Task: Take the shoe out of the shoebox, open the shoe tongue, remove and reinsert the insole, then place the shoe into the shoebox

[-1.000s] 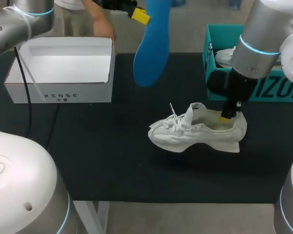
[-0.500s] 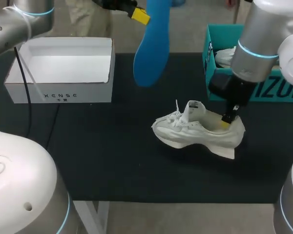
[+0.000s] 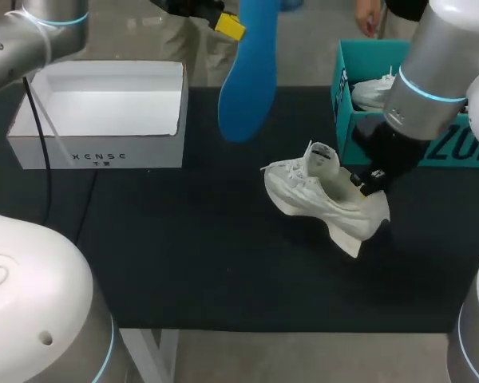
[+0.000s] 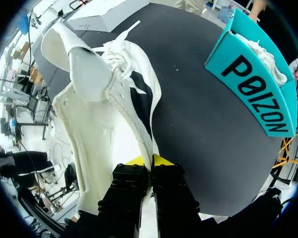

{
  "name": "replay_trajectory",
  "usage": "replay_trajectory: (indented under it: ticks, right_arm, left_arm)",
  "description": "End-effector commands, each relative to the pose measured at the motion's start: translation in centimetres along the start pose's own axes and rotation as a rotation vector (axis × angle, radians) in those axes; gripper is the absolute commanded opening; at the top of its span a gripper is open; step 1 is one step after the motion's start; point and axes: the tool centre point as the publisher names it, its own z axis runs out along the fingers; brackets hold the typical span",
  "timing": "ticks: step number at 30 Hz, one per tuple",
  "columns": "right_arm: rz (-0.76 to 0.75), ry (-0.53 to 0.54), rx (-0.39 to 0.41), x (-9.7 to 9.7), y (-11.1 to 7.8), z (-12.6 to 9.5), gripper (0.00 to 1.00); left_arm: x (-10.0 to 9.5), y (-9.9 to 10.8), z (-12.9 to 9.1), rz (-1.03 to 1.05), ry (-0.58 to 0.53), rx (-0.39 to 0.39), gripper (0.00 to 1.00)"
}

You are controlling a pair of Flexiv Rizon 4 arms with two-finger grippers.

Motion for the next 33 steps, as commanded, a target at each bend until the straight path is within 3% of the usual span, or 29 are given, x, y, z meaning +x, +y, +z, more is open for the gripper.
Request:
replay_trajectory:
  ticks: [1,15,16,18,23,28,33]
  right_arm:
    - [0.243,-0.129,-0.064,0.7,-0.7,-1.0,0.00]
    - [0.243,-0.129,-0.064,0.7,-0.7,-1.0,0.00]
    - [0.300,-0.116,-0.063,0.8,-0.9,-0.8,0.00]
    - [0.384,-0.076,-0.102,1.3,-1.3,-0.3,0.00]
    - [0.539,-0.113,-0.101,2.5,-1.7,0.8,0.00]
    - [0.598,-0.148,-0.096,4.0,-1.3,1.9,0.00]
    - [0.596,-0.139,-0.142,5.4,-0.8,3.2,0.00]
  left_arm:
    - [-0.1,0.0,-0.1,0.000,0.002,-0.002,0.00]
    - [-0.1,0.0,-0.1,0.000,0.002,-0.002,0.00]
    - [-0.1,0.0,-0.1,0.000,0.002,-0.002,0.00]
    - [-0.1,0.0,-0.1,0.000,0.002,-0.002,0.00]
    - [-0.1,0.0,-0.1,0.000,0.002,-0.002,0.00]
    - [-0.1,0.0,-0.1,0.000,0.002,-0.002,0.00]
    - [-0.1,0.0,-0.1,0.000,0.002,-0.002,0.00]
